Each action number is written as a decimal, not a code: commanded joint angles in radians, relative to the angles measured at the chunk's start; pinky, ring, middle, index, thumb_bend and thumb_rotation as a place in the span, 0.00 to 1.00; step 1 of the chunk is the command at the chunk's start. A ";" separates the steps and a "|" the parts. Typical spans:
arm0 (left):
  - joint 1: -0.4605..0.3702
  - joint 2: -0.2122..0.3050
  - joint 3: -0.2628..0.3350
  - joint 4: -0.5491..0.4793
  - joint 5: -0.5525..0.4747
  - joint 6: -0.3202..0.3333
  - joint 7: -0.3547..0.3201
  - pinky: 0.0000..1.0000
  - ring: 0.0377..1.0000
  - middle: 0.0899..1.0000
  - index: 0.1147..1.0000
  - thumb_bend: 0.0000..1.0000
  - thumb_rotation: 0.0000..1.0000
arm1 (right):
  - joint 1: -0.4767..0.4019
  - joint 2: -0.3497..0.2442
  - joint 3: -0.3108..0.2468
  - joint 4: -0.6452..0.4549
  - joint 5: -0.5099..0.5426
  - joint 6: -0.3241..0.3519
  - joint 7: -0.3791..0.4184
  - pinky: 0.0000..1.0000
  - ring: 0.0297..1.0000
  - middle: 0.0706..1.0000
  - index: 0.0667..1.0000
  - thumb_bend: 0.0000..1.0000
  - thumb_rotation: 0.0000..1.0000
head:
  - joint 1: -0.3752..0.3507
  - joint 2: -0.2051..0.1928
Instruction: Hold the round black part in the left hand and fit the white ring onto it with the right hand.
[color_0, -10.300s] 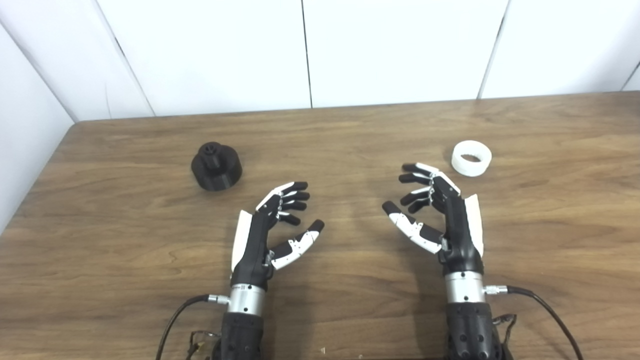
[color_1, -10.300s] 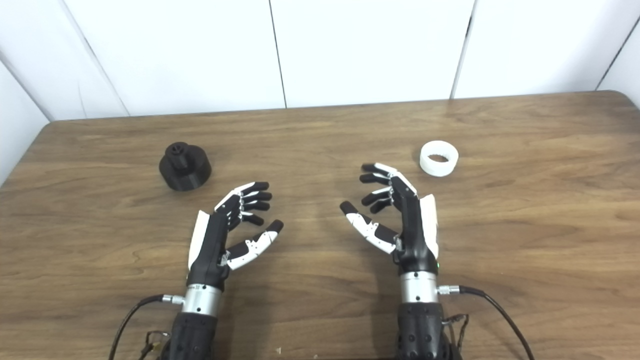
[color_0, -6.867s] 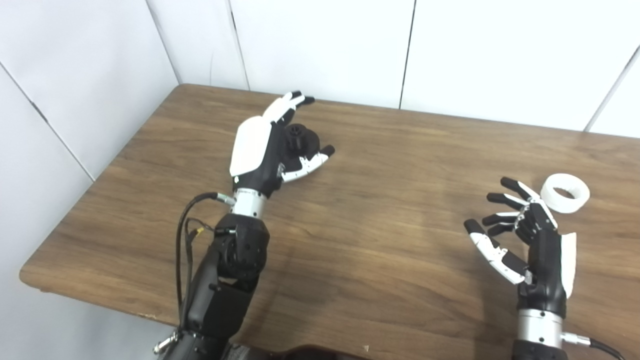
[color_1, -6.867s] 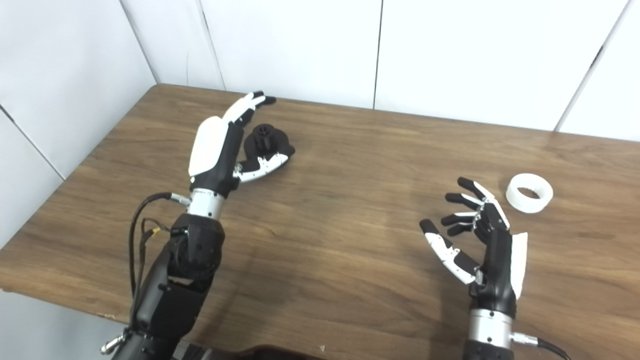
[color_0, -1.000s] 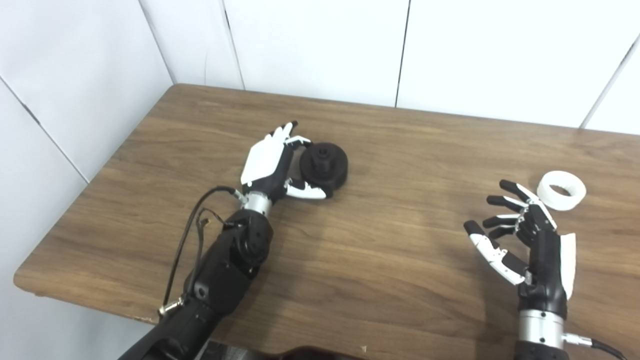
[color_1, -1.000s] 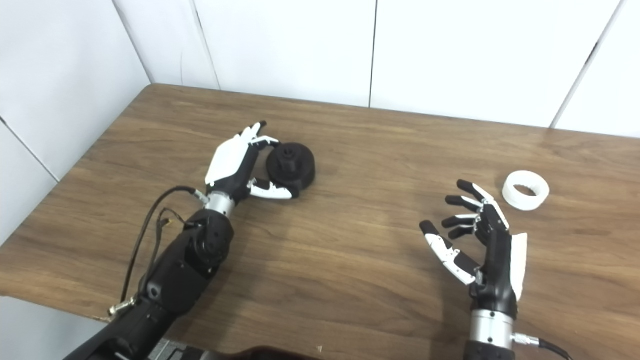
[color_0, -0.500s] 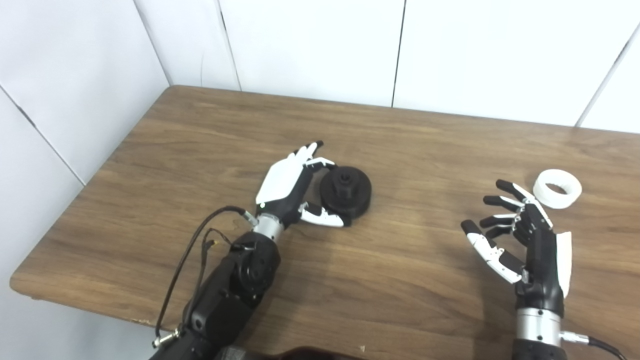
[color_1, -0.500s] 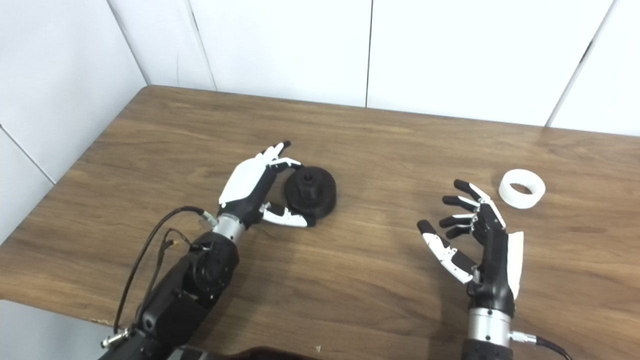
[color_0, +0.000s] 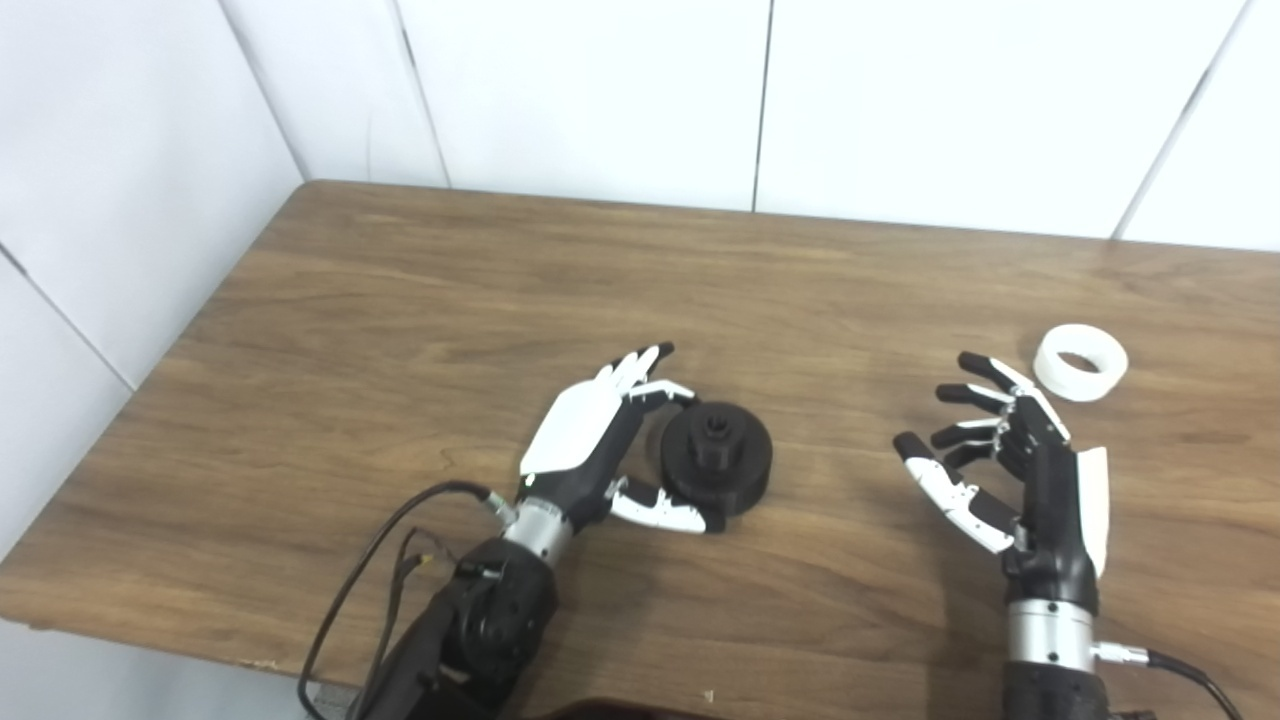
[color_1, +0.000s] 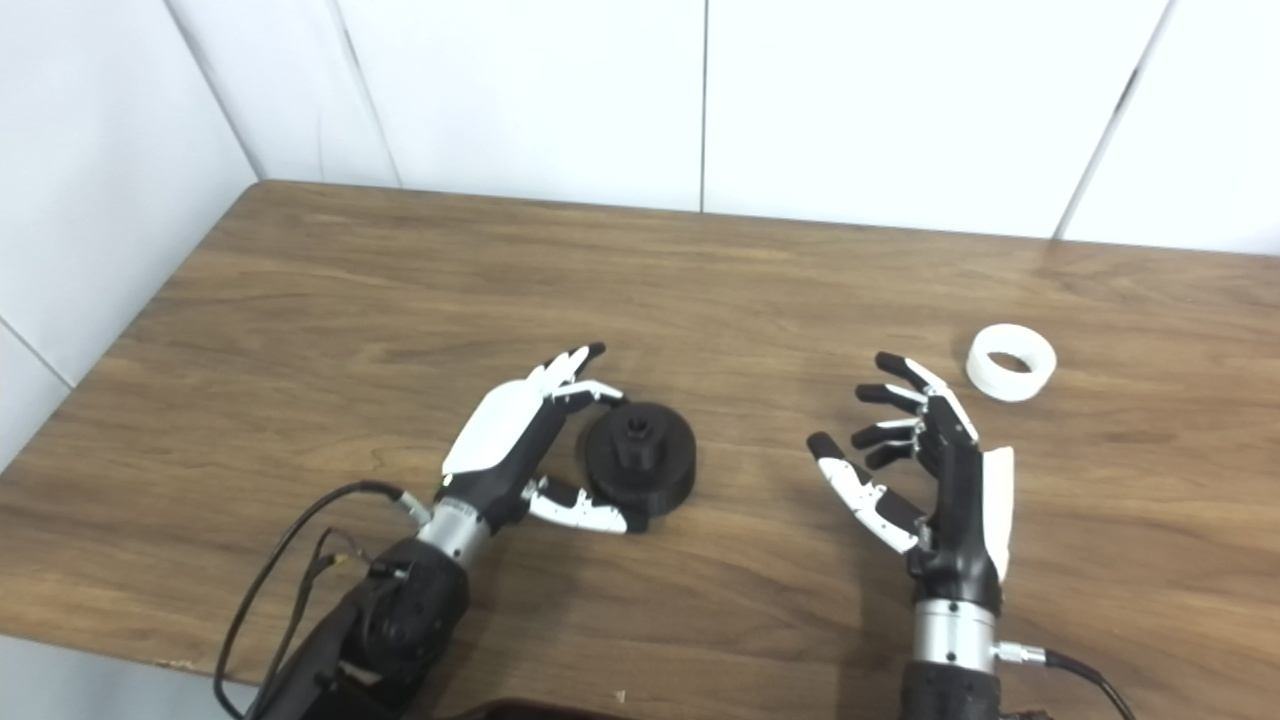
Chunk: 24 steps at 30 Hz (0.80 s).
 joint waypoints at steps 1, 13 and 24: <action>0.005 0.008 -0.001 -0.047 0.015 -0.026 -0.009 1.00 1.00 1.00 0.56 0.90 0.34 | 0.040 0.013 0.008 -0.004 -0.009 -0.023 -0.009 0.38 0.47 0.63 0.75 0.60 0.19 | -0.017 0.004; 0.061 -0.003 -0.011 -0.110 0.021 -0.048 -0.060 1.00 1.00 1.00 0.56 0.91 0.34 | 0.034 0.035 0.028 -0.007 -0.041 -0.009 -0.019 0.38 0.47 0.63 0.75 0.60 0.20 | -0.098 0.016; 0.063 0.011 0.014 -0.119 0.017 -0.046 -0.100 1.00 1.00 1.00 0.57 0.90 0.33 | 0.034 0.054 0.054 -0.017 -0.080 0.019 -0.039 0.40 0.48 0.63 0.75 0.59 0.21 | -0.289 0.016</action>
